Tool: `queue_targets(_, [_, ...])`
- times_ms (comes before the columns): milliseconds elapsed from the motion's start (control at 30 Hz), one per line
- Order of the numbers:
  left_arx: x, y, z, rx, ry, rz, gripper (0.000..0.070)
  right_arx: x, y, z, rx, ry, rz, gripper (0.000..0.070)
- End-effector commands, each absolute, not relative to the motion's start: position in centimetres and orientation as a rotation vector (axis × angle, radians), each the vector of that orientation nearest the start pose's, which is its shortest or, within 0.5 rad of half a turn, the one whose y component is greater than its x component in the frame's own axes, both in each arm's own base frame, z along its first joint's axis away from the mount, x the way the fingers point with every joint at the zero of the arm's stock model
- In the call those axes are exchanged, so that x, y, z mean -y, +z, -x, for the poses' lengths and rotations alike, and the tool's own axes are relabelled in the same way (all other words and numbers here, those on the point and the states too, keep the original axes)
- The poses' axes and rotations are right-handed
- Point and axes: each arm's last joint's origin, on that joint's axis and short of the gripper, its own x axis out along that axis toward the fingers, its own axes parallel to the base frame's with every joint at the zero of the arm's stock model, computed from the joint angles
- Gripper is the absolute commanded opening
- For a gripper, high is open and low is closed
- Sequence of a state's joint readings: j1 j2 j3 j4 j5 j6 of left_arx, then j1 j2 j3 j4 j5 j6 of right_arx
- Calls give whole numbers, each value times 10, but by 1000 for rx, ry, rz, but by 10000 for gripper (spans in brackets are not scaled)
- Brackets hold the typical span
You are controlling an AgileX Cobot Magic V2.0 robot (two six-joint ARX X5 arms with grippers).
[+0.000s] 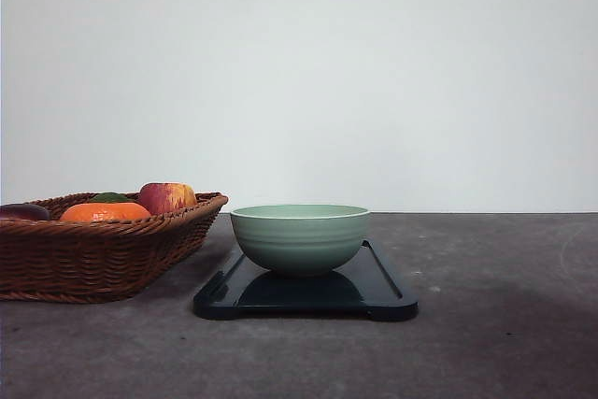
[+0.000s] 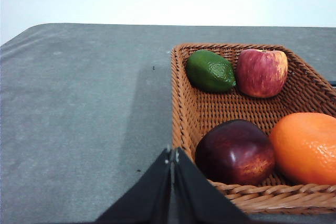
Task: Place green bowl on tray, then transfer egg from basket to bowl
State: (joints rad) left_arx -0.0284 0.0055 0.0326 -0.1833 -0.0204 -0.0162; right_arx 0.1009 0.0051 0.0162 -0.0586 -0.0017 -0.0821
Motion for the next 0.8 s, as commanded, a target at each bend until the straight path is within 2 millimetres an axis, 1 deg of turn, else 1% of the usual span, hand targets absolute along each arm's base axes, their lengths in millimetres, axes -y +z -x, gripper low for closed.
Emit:
queue_targets(0, [2, 150, -96, -178, -7, 11, 0, -10, 163, -97, -33, 102, 89, 15])
queue_targets(767, [2, 150, -96, -178, -7, 11, 0, -10, 163, -97, -33, 101, 89, 15])
